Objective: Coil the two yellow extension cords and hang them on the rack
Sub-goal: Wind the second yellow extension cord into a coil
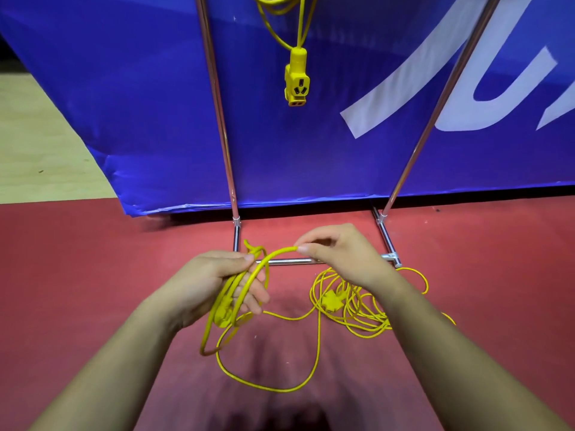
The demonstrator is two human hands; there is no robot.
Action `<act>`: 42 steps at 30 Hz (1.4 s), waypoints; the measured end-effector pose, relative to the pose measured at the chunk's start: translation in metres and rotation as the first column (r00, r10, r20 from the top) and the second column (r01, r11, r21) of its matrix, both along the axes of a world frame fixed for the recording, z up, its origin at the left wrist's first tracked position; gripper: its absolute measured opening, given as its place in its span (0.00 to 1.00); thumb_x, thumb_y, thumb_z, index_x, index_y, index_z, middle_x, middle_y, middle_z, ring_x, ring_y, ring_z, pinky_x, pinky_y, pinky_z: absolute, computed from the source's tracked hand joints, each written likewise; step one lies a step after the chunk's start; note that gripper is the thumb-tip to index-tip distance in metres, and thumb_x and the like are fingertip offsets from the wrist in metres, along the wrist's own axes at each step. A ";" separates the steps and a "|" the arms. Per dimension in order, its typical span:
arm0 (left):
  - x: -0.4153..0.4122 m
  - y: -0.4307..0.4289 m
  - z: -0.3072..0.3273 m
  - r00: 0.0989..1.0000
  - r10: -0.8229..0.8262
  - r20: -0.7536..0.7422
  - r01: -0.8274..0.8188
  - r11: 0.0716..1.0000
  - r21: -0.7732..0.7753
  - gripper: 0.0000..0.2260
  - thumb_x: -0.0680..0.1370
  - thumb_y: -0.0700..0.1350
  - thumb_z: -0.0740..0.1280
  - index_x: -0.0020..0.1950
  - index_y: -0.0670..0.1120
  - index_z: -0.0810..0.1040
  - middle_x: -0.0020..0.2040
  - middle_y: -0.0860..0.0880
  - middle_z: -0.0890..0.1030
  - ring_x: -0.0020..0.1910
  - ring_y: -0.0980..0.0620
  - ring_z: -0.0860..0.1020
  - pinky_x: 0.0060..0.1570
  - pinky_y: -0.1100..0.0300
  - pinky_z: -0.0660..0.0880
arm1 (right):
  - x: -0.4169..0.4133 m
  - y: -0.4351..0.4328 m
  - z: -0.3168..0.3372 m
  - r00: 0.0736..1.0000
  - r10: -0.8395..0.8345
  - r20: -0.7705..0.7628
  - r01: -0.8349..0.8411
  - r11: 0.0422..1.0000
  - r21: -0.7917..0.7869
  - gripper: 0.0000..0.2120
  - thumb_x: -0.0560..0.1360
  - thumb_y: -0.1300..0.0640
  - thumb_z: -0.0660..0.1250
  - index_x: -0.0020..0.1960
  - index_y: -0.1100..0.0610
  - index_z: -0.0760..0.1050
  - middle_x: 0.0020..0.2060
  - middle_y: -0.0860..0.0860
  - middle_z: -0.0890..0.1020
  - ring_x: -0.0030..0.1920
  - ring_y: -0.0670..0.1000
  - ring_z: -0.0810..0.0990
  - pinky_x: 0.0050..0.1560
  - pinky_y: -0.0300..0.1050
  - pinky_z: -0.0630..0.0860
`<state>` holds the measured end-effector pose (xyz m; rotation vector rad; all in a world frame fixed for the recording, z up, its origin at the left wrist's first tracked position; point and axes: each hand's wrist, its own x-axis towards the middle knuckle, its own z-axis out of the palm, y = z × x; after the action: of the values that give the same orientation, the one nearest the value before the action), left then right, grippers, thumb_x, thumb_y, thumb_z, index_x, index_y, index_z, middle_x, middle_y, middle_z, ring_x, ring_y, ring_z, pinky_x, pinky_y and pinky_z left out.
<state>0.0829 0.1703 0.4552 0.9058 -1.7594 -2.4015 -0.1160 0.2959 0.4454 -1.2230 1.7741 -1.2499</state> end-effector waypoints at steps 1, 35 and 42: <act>-0.002 0.002 -0.001 1.000 -0.005 -0.015 0.005 1.000 -0.012 0.15 0.75 0.45 0.62 0.46 0.32 0.78 0.35 0.31 0.79 0.26 0.41 0.79 0.27 0.59 0.74 | 0.010 -0.003 0.005 0.998 0.044 -0.044 -0.044 0.999 0.002 0.03 0.74 0.64 0.71 0.43 0.59 0.83 0.30 0.42 0.81 0.33 0.38 0.75 0.38 0.32 0.71; -0.013 0.003 0.001 0.998 -0.057 -0.031 0.054 0.994 -0.094 0.14 0.80 0.42 0.58 0.45 0.34 0.78 0.29 0.38 0.77 0.23 0.45 0.75 0.24 0.62 0.71 | 0.013 -0.003 0.015 0.966 0.060 -0.252 -0.051 0.998 0.044 0.00 0.71 0.59 0.74 0.42 0.56 0.83 0.33 0.53 0.83 0.32 0.45 0.75 0.36 0.39 0.71; -0.013 -0.003 0.007 0.977 0.007 -0.214 0.024 0.990 0.141 0.10 0.79 0.44 0.57 0.41 0.41 0.71 0.23 0.54 0.61 0.17 0.59 0.58 0.25 0.61 0.52 | -0.006 0.006 -0.009 0.972 0.133 -0.195 -0.098 0.979 0.179 0.09 0.76 0.59 0.70 0.39 0.61 0.76 0.28 0.46 0.70 0.29 0.41 0.65 0.32 0.35 0.63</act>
<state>0.0696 0.1671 0.4624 0.6218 -1.5368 -2.5466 -0.1220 0.3020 0.4364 -1.3768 1.8823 -0.9140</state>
